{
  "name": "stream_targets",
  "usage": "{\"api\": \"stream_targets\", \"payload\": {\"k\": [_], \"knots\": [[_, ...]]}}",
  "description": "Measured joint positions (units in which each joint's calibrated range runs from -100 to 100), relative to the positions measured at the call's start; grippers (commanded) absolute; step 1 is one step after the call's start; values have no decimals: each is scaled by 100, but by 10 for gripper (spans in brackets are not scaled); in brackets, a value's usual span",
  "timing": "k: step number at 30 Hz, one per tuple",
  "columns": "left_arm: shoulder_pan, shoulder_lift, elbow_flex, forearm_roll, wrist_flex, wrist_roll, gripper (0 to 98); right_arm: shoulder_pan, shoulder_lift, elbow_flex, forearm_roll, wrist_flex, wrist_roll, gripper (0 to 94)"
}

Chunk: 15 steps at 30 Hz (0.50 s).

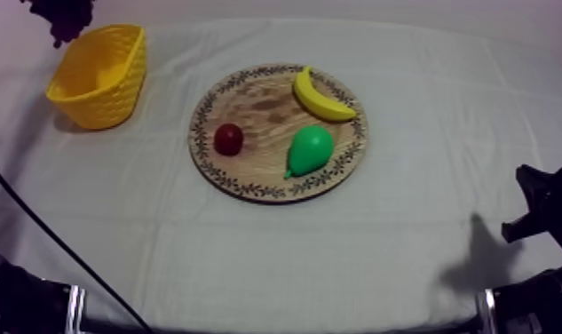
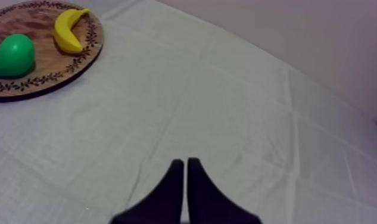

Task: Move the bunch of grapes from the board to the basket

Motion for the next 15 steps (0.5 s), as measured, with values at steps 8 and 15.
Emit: {"api": "stream_targets", "payload": {"k": [8,15], "knots": [[24,481,-130,66,34,69,470,0,0,0,0,0,0,3],[24,984,-173,218,29,111,489,0,0,0,0,0,0,3]]}}
